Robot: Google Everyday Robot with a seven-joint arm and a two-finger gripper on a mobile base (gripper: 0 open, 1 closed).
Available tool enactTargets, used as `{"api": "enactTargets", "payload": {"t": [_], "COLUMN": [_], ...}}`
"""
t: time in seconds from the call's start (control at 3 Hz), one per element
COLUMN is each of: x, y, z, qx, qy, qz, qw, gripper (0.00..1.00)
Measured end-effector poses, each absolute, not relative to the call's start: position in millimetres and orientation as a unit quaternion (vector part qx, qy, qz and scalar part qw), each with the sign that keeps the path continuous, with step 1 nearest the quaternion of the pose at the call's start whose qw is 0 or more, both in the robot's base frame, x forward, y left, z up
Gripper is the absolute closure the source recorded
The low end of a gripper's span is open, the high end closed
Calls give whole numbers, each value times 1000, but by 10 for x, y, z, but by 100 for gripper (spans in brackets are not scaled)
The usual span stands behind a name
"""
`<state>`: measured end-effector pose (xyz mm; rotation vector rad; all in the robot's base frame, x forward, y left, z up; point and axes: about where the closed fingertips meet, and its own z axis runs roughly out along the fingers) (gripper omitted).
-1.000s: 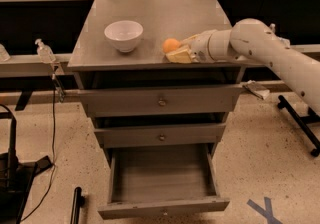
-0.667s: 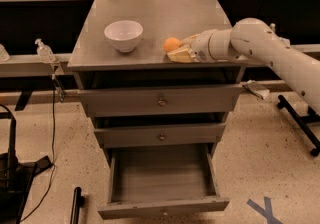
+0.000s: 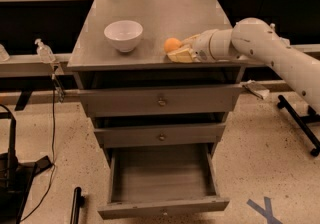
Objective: Place orange into bottom drawer
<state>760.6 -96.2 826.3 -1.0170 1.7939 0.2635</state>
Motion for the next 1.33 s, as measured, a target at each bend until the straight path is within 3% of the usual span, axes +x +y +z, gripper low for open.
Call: {"api": "enactTargets", "payload": {"t": [1.33], "x": [7606], "y": [-959], "z": [8281], "qx": [-422], "qy": [744], "qz": [110], "qw": [507], "gripper": [100]}}
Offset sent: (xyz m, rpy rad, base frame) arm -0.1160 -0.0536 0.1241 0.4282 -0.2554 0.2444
